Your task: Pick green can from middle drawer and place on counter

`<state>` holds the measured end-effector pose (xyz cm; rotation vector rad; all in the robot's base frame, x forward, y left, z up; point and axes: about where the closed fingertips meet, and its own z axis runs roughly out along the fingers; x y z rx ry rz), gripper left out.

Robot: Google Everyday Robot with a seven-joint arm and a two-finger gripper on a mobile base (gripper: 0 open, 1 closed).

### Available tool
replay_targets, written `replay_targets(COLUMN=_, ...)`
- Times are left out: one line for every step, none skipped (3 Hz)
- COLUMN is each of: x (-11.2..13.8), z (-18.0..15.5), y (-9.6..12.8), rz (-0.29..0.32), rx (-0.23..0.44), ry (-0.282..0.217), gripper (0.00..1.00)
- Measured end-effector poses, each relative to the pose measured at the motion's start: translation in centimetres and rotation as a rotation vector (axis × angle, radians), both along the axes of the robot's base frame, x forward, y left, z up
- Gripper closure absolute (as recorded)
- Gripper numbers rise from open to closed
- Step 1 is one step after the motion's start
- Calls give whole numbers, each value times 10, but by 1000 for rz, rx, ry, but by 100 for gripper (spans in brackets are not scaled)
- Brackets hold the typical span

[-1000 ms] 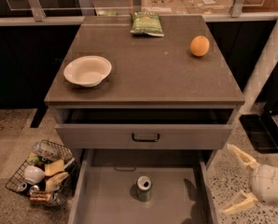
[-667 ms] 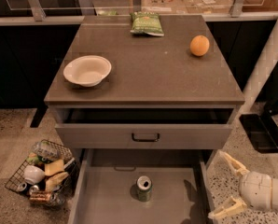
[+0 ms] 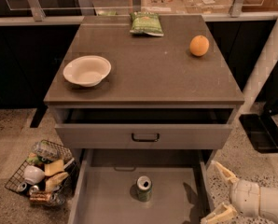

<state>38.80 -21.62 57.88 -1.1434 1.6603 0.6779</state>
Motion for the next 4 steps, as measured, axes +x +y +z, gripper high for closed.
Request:
replay_targets(x=10, z=-13, y=15, rz=-8, rx=-3, ry=1, gripper=0)
replay_targets(x=32, z=-36, y=47, rz=-5, rx=19, ry=-20, gripper=0)
replay_targets(x=55, z=-60, y=85, rz=26, rx=62, ry=-55, gripper=0)
replay_targets(x=67, z=-81, y=109, rz=53, rx=95, ry=-44, gripper=0)
